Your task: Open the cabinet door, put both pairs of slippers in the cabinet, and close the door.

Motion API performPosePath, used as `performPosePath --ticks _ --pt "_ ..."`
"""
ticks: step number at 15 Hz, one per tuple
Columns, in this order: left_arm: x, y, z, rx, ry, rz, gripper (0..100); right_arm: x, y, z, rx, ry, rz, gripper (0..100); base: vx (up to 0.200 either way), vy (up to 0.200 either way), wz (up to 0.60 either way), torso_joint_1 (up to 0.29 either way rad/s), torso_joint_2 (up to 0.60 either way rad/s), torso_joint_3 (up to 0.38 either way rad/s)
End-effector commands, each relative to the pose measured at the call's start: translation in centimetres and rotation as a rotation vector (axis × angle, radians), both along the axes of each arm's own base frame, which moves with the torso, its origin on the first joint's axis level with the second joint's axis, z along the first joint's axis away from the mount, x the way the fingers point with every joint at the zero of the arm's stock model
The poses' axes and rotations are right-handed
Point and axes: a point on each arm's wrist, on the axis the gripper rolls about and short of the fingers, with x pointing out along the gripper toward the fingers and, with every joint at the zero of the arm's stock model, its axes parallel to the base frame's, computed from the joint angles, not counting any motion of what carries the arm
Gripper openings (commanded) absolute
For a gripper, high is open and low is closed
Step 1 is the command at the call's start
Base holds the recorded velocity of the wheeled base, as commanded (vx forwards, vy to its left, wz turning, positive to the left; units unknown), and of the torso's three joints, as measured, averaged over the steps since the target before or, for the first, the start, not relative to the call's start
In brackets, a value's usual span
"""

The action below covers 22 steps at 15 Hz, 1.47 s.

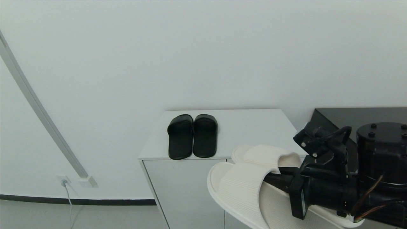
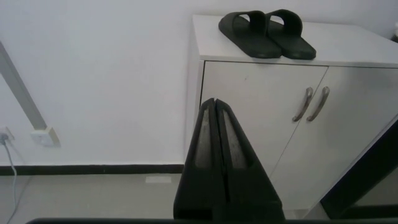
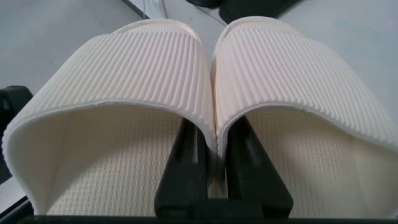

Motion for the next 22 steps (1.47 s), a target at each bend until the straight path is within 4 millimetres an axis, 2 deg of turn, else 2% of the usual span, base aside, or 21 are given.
performPosePath --ticks 1,12,22 --pt "0.00 0.00 -0.01 -0.001 0.000 0.000 0 -0.06 -0.02 -0.21 -0.006 0.005 0.002 0 0.000 0.000 0.00 0.000 0.00 0.000" --pt "0.00 0.00 -0.01 -0.001 0.000 0.000 0 -0.30 0.25 -0.73 -0.022 0.019 0.016 0 0.000 0.000 0.00 -0.008 0.02 0.011" --pt "0.00 0.00 -0.01 -0.001 0.000 0.000 0 -0.40 0.20 -0.98 -0.028 0.025 0.018 0 0.000 0.000 0.00 -0.201 0.48 0.268"
